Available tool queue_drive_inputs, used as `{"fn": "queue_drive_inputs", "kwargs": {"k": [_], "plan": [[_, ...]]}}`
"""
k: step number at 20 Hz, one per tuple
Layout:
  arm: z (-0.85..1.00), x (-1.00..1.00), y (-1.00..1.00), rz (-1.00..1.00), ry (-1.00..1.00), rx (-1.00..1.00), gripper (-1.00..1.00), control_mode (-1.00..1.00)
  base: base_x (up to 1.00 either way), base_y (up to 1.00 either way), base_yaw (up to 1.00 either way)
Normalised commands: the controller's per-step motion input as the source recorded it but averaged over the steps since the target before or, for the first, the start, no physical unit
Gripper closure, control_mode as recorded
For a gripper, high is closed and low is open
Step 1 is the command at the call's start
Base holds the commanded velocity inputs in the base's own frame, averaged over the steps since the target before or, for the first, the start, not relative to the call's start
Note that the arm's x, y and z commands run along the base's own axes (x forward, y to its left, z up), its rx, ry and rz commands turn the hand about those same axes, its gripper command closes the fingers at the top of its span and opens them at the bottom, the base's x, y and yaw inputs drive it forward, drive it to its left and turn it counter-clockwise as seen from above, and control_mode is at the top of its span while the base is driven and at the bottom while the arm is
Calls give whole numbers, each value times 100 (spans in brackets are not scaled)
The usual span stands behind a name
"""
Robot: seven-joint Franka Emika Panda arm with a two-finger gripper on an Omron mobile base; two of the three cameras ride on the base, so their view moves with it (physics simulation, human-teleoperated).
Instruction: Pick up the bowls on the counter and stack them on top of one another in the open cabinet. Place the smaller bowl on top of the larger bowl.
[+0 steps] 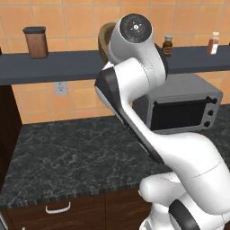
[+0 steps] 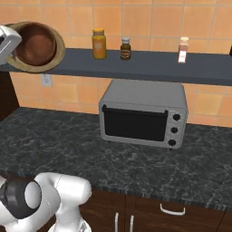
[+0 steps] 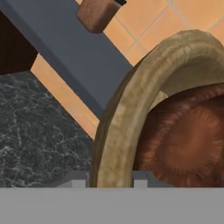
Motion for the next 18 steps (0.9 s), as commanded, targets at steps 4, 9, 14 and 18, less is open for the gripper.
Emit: {"fn": "queue_drive_inputs", "kwargs": {"k": [4, 9, 14, 18], "plan": [[-6, 100, 9, 0, 8, -3, 100, -100, 0, 0, 0], [-11, 100, 1, 0, 5, -1, -100, -100, 0, 0, 0], [-1, 72, 2, -4, 0, 0, -100, -100, 0, 0, 0], [-4, -54, 43, 0, -2, -10, -100, -100, 0, 0, 0]]}}
